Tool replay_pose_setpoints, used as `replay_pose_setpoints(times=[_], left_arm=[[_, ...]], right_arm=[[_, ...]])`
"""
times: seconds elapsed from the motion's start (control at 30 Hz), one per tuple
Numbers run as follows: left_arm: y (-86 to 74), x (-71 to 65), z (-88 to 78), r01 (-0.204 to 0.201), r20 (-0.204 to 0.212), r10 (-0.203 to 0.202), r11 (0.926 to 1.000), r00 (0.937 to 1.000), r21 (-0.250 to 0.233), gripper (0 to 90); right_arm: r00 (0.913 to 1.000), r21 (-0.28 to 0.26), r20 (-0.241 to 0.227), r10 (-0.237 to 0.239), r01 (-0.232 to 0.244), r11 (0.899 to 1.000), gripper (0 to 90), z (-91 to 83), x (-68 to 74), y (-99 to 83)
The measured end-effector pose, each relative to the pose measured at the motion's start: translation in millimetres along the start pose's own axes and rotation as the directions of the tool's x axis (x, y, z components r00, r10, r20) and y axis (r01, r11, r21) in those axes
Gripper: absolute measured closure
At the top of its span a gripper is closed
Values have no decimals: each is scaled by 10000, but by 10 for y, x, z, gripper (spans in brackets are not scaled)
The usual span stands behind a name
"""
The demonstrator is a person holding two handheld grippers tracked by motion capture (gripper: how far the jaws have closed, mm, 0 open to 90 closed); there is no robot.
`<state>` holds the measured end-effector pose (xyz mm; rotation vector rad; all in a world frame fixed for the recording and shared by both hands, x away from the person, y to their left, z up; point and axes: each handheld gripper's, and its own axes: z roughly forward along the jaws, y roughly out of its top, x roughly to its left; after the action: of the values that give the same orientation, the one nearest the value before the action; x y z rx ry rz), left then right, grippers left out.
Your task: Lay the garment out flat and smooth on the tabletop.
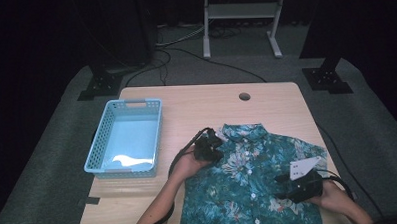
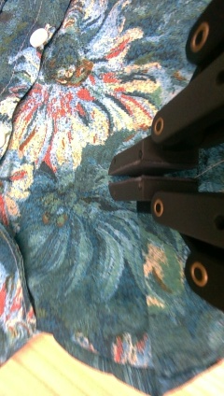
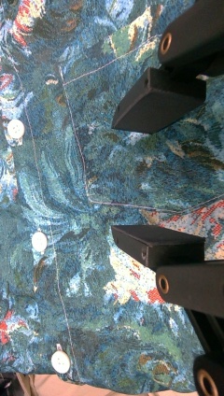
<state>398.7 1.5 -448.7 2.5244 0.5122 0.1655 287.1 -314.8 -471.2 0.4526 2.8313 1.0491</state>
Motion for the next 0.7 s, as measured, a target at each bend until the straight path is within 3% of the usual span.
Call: replay_pose_setpoints(times=[0.27, 0.4, 0.53, 0.7], left_arm=[[-20, -23, -247, -219, -742, 219, 9998, 9970, -2, 887], [-30, -15, -410, -351, -1269, 363, 9993, 9912, 120, 887], [-82, 29, -572, -226, -1562, 234, 9997, 9875, 73, 888], [-200, 119, -833, 17, -2137, 0, 10000, 9769, 79, 888]], right_arm=[[9999, 20, 124, 9, -10, 10000, 418, 5, 15, 6], [9999, 155, 159, 26, -28, 9999, 415, 7, 23, 24], [9998, 297, 185, 10, -15, 9996, 411, 9, 28, 40], [9998, 455, 194, 2, -11, 9990, 411, 11, 28, 63]])
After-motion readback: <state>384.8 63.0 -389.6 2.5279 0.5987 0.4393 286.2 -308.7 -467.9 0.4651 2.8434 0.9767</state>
